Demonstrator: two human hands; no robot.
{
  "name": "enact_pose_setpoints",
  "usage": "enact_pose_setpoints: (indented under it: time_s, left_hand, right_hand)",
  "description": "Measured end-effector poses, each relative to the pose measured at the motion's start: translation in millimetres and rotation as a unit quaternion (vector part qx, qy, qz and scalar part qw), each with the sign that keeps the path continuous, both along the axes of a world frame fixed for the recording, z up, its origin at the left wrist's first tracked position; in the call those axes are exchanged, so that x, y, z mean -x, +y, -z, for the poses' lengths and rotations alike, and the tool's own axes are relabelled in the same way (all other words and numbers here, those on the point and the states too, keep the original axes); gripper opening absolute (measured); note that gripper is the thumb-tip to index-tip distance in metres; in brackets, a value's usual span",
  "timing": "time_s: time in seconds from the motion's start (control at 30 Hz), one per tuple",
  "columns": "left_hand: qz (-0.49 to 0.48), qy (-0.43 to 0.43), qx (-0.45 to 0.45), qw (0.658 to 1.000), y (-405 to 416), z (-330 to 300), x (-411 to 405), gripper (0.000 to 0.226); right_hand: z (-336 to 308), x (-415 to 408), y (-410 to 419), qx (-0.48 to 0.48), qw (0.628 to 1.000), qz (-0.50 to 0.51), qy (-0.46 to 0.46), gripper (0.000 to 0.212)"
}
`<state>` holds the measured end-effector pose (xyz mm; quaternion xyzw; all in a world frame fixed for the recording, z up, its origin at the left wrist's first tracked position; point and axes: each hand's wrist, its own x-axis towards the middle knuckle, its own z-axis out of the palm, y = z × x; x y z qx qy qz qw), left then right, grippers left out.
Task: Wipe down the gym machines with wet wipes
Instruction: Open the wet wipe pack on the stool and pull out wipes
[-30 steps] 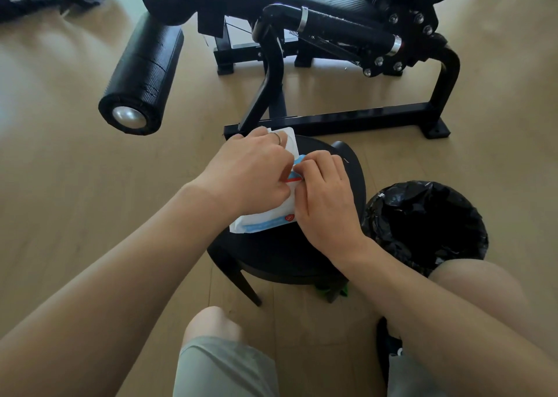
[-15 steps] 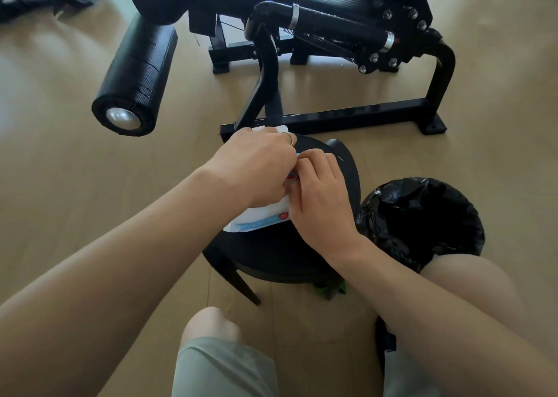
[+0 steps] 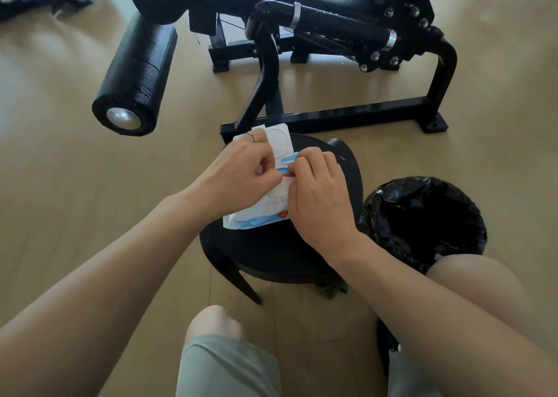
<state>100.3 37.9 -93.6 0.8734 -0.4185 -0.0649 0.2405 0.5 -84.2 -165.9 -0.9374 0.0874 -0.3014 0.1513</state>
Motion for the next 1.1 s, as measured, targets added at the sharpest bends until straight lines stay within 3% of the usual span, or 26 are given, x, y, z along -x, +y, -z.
enact_pose_setpoints:
  time_s: [0.13,0.27,0.37,0.43,0.53,0.63,0.73,0.9,1.0,1.1]
  left_hand:
    - [-0.008,0.019,0.018,1.0,3.2,0.2,-1.1,0.026]
    - [0.059,-0.043,-0.082,0.994,4.3,-8.9,-3.0,0.008]
    - [0.085,-0.095,-0.146,0.981,-1.6,-15.3,1.1,0.013]
    - [0.084,-0.098,-0.14,0.982,-5.5,-16.0,2.2,0.015]
    - [0.046,0.013,-0.063,0.997,-2.9,-10.7,0.3,0.025]
    - [-0.032,0.149,-0.004,0.988,2.8,-7.5,5.0,0.027]
    - [-0.096,0.284,0.074,0.951,6.1,-1.8,6.9,0.025]
    - [-0.111,0.405,0.188,0.888,15.1,-0.7,5.6,0.032]
    - [-0.122,0.503,0.3,0.801,18.3,-2.4,3.6,0.008]
    - [-0.134,0.54,0.399,0.729,17.9,-12.3,-2.6,0.014]
  right_hand:
    - [0.8,0.5,0.3,-0.002,1.0,-0.004,0.001,0.035]
    - [0.8,1.1,1.6,-0.011,1.0,-0.01,-0.007,0.034]
    - [0.8,0.9,2.0,-0.017,1.0,-0.006,-0.013,0.034]
    - [-0.5,0.6,3.1,-0.018,1.0,-0.002,-0.018,0.037]
    - [-2.2,0.6,3.9,-0.01,1.0,0.0,-0.014,0.036]
    - [-0.4,0.5,2.6,0.003,1.0,0.001,-0.005,0.028]
    - [2.5,0.0,1.2,0.001,1.0,0.008,0.005,0.025]
    - [3.1,-0.2,0.1,0.003,1.0,0.009,0.029,0.035]
    - [1.7,0.0,0.7,-0.001,0.999,0.01,0.035,0.031]
    - [0.9,1.8,3.0,0.0,0.999,0.01,0.039,0.025]
